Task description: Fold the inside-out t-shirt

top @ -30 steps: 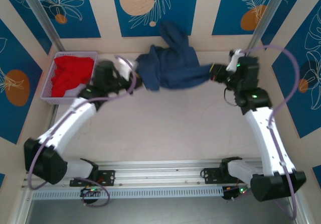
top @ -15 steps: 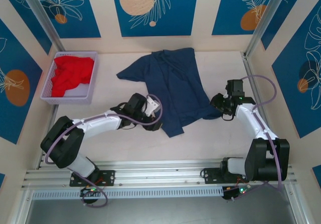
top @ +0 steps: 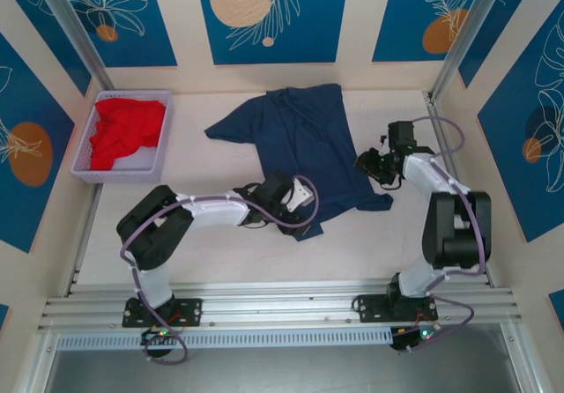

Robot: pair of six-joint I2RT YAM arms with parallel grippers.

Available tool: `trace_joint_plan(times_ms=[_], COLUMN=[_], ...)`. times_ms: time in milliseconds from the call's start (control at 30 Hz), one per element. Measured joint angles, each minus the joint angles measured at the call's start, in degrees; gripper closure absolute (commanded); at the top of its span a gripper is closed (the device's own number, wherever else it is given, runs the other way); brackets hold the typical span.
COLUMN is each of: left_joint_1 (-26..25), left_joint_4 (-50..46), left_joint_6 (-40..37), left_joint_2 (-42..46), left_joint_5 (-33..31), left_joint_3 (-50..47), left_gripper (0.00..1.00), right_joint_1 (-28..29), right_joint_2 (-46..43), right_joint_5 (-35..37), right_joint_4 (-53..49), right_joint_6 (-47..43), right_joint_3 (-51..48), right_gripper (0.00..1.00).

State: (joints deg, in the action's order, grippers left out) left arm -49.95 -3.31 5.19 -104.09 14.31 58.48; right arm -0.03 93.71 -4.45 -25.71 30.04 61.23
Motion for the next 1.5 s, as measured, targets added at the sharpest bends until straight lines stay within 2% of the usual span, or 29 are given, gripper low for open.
trace_joint_plan(times_ms=[233, 500, 600, 733, 867, 967, 1067, 1333, 1400, 1500], left_joint_1=[1.4, 8.7, 10.3, 9.9, 5.1, 0.3, -2.6, -4.0, -4.0, -4.0], left_joint_4=[-1.0, -6.8, -10.1, -12.1, -9.3, -8.1, -7.7, -8.1, -8.5, -9.7], left_joint_6=[1.4, 8.1, 9.9, 9.9, 6.0, 0.7, -4.3, -13.4, -14.9, -16.7], left_joint_2=[1.9, 13.6, 17.9, 24.8, 30.5, 27.6, 19.6, 2.1, -0.7, -3.6], left_joint_5=[-0.5, -5.0, -6.6, -6.9, -8.4, -10.2, -12.2, -14.6, -14.6, -14.4], left_joint_3=[-4.6, -15.3, -17.7, -18.2, -16.8, -12.3, -5.8, 4.7, 6.9, 9.8], left_gripper=[0.62, 0.68, 0.59, 0.5, 0.45, 0.44, 0.43, 0.45, 0.48, 0.59], right_joint_1=[0.4, 3.7, 5.5, 5.9, 5.8, 5.4, 4.5, 1.6, 1.2, 0.7], right_joint_2=[11.9, 14.6, 14.9, 14.8, 11.9, 6.2, 1.0, -4.0, -4.3, -5.1], right_joint_5=[-8.2, -10.6, -10.6, -10.6, -10.6, -10.5, -10.6, -10.6, -10.7, -10.9], right_joint_4=[-0.5, -0.6, -0.6, -0.7, -0.6, -0.8, -0.8, -1.1, -1.3, -1.5], right_joint_6=[1.0, 3.1, 3.3, 3.0, 2.3, 1.6, 1.3, 0.3, 0.2, -0.1], right_joint_3=[4.8, 5.9, 6.3, 6.3, 4.6, 2.0, -0.2, -4.5, -5.0, -5.5], right_gripper=[0.61, 0.67, 0.69, 0.69, 0.66, 0.64, 0.63, 0.63, 0.63, 0.63])
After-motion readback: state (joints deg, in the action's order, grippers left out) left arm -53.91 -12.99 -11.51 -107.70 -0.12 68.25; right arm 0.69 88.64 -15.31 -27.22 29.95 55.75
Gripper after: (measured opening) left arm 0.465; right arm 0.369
